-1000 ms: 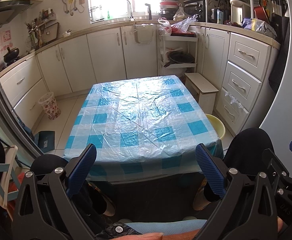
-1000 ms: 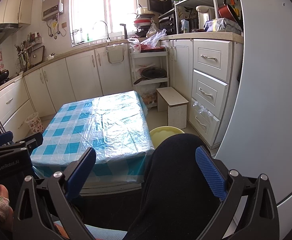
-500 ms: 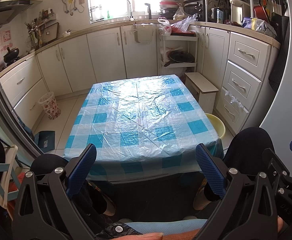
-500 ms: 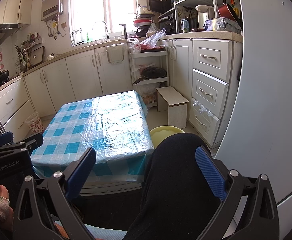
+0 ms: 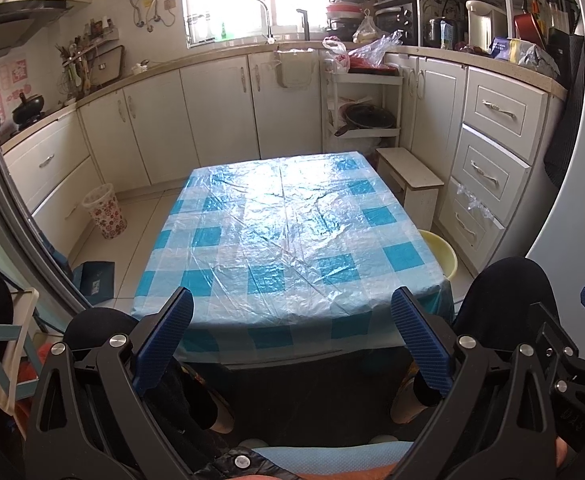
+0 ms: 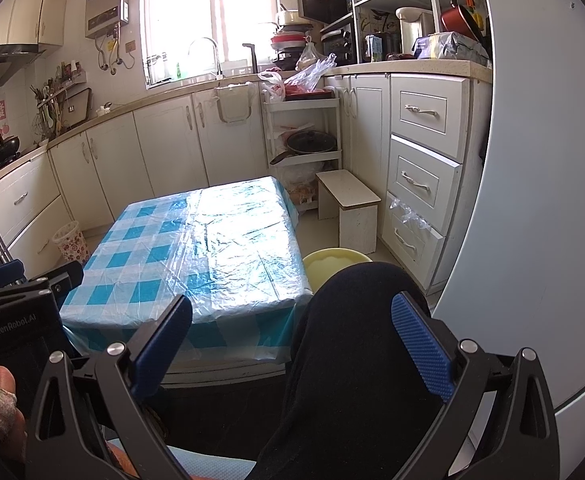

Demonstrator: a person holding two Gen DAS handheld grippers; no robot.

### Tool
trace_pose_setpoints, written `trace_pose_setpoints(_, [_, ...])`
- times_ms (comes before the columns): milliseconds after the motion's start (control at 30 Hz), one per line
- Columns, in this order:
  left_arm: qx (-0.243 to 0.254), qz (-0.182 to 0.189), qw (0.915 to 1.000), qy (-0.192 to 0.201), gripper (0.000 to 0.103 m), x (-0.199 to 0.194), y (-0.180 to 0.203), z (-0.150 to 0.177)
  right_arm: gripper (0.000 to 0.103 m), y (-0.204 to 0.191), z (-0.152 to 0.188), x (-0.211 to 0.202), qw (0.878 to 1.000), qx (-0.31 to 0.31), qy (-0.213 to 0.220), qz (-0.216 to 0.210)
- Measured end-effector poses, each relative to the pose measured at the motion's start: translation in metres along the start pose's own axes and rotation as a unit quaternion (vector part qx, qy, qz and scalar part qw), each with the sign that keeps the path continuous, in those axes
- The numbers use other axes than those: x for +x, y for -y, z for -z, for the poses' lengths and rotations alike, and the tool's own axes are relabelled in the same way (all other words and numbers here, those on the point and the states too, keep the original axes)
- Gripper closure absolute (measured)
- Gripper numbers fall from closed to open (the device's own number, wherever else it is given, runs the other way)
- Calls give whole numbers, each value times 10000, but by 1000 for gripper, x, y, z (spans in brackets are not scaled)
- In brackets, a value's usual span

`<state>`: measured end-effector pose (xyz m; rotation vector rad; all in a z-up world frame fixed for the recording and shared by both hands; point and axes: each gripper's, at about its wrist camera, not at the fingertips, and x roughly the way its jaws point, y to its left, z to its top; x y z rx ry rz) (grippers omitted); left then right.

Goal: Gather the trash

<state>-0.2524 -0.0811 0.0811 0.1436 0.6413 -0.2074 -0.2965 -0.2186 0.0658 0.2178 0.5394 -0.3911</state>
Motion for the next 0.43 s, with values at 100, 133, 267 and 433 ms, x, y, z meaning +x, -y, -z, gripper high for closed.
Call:
trace_pose_setpoints(100, [36, -51, 10000, 57, 8, 1, -2, -2, 7, -2, 0, 4, 10000, -57, -9, -45])
trace_pose_setpoints(133, [46, -49, 10000, 25, 8, 4, -4, -3, 7, -2, -2, 7, 9999, -81, 2, -67])
trace_pose_setpoints(267, [-71, -19, 9996, -262, 8, 29, -16, -12, 7, -8, -16, 27, 9997, -174, 1, -176])
trace_pose_setpoints(433, [-180, -252, 9989, -353, 8, 58, -34, -26, 7, -31, -40, 77, 9983, -461, -63, -339])
